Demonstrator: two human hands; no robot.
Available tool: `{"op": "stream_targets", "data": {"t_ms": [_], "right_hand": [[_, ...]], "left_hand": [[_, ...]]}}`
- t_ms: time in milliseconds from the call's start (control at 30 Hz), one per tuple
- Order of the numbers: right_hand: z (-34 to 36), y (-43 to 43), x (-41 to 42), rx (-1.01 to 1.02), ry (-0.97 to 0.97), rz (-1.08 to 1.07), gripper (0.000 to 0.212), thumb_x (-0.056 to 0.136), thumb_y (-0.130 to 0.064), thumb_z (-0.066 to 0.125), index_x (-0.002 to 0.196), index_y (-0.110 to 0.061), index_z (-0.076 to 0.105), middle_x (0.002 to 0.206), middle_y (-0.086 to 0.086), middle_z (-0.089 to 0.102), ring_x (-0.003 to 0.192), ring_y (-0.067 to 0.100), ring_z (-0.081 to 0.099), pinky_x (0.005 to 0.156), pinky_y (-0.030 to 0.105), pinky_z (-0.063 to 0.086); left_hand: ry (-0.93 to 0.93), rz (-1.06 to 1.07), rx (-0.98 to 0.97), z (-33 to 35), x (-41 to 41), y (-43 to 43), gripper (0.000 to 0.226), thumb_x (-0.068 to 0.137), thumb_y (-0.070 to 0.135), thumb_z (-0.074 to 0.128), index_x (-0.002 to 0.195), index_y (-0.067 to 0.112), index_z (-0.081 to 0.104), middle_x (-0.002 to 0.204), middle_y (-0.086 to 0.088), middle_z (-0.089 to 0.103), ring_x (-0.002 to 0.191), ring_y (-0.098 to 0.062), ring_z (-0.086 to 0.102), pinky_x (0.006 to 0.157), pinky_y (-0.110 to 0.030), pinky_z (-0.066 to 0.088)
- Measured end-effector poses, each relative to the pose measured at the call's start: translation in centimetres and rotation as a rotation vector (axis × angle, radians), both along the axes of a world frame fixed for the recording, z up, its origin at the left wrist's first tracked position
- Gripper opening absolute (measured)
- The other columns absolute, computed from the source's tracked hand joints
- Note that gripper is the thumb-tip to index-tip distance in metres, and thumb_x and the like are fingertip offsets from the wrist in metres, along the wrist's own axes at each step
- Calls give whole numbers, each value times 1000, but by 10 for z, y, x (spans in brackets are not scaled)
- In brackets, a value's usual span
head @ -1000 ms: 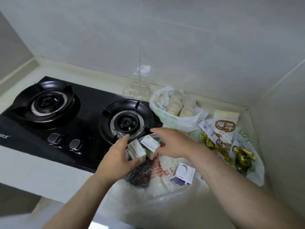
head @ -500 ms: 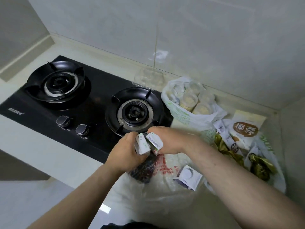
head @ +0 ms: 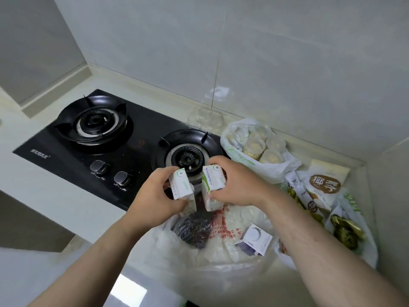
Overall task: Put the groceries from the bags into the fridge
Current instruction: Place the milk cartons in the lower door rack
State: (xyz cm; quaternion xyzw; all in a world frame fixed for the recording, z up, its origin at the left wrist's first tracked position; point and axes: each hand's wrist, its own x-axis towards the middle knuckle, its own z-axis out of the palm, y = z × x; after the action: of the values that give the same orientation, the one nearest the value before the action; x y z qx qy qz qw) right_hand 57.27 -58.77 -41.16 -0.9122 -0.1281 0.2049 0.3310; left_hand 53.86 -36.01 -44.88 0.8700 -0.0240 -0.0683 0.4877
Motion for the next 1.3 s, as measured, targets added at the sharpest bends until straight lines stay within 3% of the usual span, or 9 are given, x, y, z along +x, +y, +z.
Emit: {"op": "stream_targets", "data": {"t_ms": [67,167,300,400,567,667,900,1033,1300], "right_hand": [[19,11,-7,50,-14,-27,73,74,-32,78,136,-36,38,107,-17,57,90,2,59,72,26,52],[45,35,-18,132,-56,-39,70,73,-32,80,131,-39,42,114,-20,58,102,1,59,87,30,54],[73,78,-29,295,-76,-55,60,71,-25,85,119,-41,52,111,-21,62,103,-1,61,92,29,54],[88,116,-43,433,-68,-34,57,68,-18,87,111,-41,59,103,-19,69,98,4,66,91,32,56],[107,193,-70,560,-36,109,55,60,-20,87,106,-38,62,103,-12,72,97,13,69,87,37,58],[109,236,-91,580,8,224,57,64,-10,89,109,-31,63,103,-3,72,98,17,69,85,35,58],[117,328,-146,624,114,511,58,50,-37,84,105,-31,66,97,-3,73,92,16,69,79,33,59],[134,374,-181,650,153,699,51,55,-31,82,103,-28,67,92,-7,73,82,7,69,71,24,56],[154,444,-246,654,227,1117,52,62,-36,85,109,-39,63,99,-21,70,92,1,67,71,20,56]], "left_hand": [[12,50,-101,15,-9,17,71,61,17,81,124,34,52,110,12,62,101,-7,64,63,-24,53],[-19,118,-201,39,-23,45,66,59,15,80,116,37,55,101,13,69,94,-6,67,75,-28,55],[-42,176,-266,74,-51,88,67,67,1,83,120,32,58,100,9,72,93,-7,68,68,-22,55],[-68,203,-301,92,-84,120,72,61,15,89,122,37,59,104,15,71,99,-7,67,77,-29,56],[-155,350,-453,118,-147,179,95,34,55,92,122,35,62,112,5,71,103,-17,68,77,-34,55],[-218,450,-516,125,-186,212,89,33,55,93,114,31,67,112,-3,71,103,-23,67,77,-35,55],[-311,751,-471,138,-293,256,85,40,32,85,120,18,62,107,-7,72,98,-27,69,71,-30,56],[-396,948,-445,154,-355,266,83,37,31,88,116,22,65,105,-3,73,94,-21,70,66,-25,55],[-497,1354,-273,179,-447,234,67,44,30,84,109,35,70,108,-2,71,98,-19,68,73,-30,55]]}}
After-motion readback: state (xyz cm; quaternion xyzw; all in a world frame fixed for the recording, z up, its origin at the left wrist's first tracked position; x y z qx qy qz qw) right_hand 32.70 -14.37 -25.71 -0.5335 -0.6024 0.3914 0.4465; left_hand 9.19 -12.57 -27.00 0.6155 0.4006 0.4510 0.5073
